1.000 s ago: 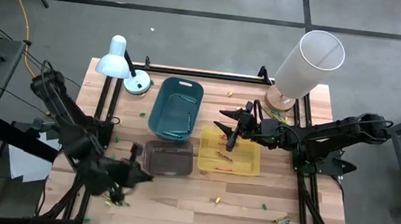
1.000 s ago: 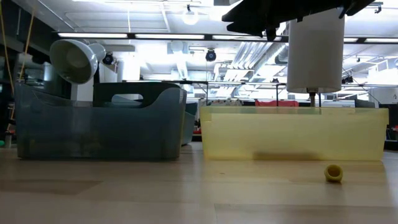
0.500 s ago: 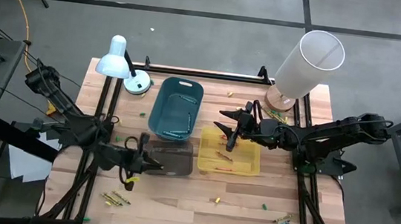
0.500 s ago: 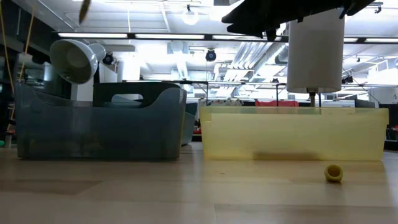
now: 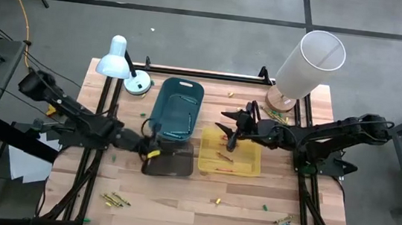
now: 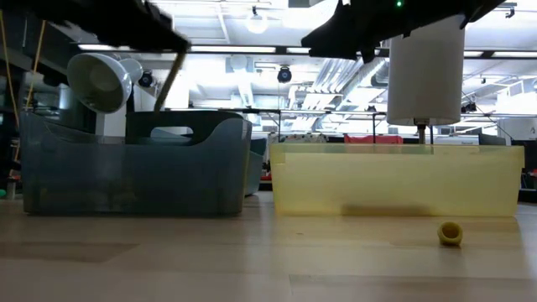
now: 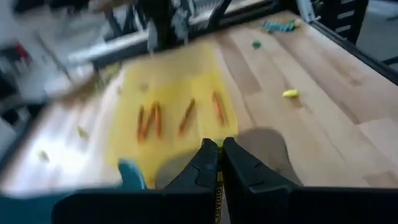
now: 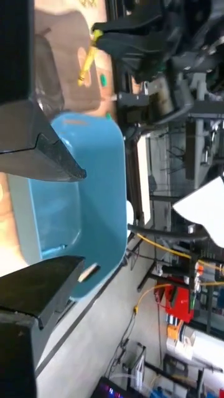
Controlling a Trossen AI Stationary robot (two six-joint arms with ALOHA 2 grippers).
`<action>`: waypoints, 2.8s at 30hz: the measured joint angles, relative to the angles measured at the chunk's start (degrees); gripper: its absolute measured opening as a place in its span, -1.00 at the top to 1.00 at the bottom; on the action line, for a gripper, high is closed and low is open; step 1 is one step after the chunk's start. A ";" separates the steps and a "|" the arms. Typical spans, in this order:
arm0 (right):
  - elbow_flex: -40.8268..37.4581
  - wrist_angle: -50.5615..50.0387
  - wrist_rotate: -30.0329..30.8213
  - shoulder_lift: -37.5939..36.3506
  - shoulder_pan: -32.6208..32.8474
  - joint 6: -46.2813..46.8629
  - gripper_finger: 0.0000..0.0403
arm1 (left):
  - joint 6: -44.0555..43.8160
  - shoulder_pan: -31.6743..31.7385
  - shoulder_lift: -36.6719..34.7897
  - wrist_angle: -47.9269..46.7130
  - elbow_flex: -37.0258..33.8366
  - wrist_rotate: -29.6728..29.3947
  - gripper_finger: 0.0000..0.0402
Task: Sort crayons
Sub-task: Put the light green crayon into the black bin
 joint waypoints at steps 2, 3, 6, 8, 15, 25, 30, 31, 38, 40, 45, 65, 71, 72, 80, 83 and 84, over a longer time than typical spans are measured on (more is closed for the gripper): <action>0.00 0.37 -0.01 0.00 -0.96 0.00 0.01 | -3.50 2.01 0.01 -2.41 -0.11 2.44 1.00; 0.00 0.49 -0.01 0.00 -1.55 0.00 0.01 | -4.79 2.71 0.03 -3.46 -0.11 3.77 1.00; 0.00 1.52 -0.04 0.00 -3.59 0.00 0.01 | -8.30 3.66 0.01 -5.03 -0.11 7.58 1.00; 0.00 2.33 -0.04 0.00 -4.96 0.14 0.01 | -11.30 3.85 0.19 -7.41 0.59 9.75 1.00; 0.00 5.60 -0.06 0.00 -7.52 0.22 0.01 | -19.19 2.40 6.72 -19.58 7.15 12.59 1.00; 0.00 5.05 -4.22 0.00 -7.46 6.93 0.01 | -19.15 2.07 22.52 -23.42 14.01 8.27 1.00; 0.00 4.52 -8.01 0.00 -7.44 7.52 0.01 | -18.90 2.35 28.36 -28.32 18.20 8.35 1.00; 0.00 4.37 -8.21 0.00 -7.44 7.52 0.01 | -18.57 2.35 29.50 -28.93 18.86 8.35 1.00; 0.00 3.89 -8.25 0.00 -7.46 7.52 0.01 | -14.33 2.35 34.09 -30.69 20.65 7.92 0.99; 0.00 3.84 -8.24 0.00 -7.46 7.50 0.01 | -13.28 2.28 34.38 -30.89 20.74 7.61 0.94; 0.02 3.74 -8.22 0.00 -7.46 7.50 0.01 | -13.62 2.33 33.48 -30.64 20.55 8.59 0.68; 0.00 2.15 -8.17 0.00 -7.46 7.82 0.01 | -3.07 2.35 7.84 -13.60 16.96 1.02 0.03; 0.02 1.47 -8.14 0.00 -7.46 9.01 0.01 | 0.98 5.03 1.35 8.00 1.76 2.36 0.03; 0.02 1.14 -8.14 0.00 -7.46 9.01 0.01 | 0.96 5.79 0.51 10.39 -0.34 2.51 0.03; 0.00 0.85 -7.93 0.00 -7.46 9.06 0.01 | 0.90 12.33 -11.42 16.75 -11.24 6.41 0.03; 0.01 0.87 -7.93 0.00 -7.46 9.14 0.01 | 0.61 13.93 -15.71 16.93 -13.36 7.56 0.03; 0.00 0.89 -7.93 0.00 -7.46 9.16 0.01 | 0.43 14.42 -17.08 16.76 -13.97 7.54 0.04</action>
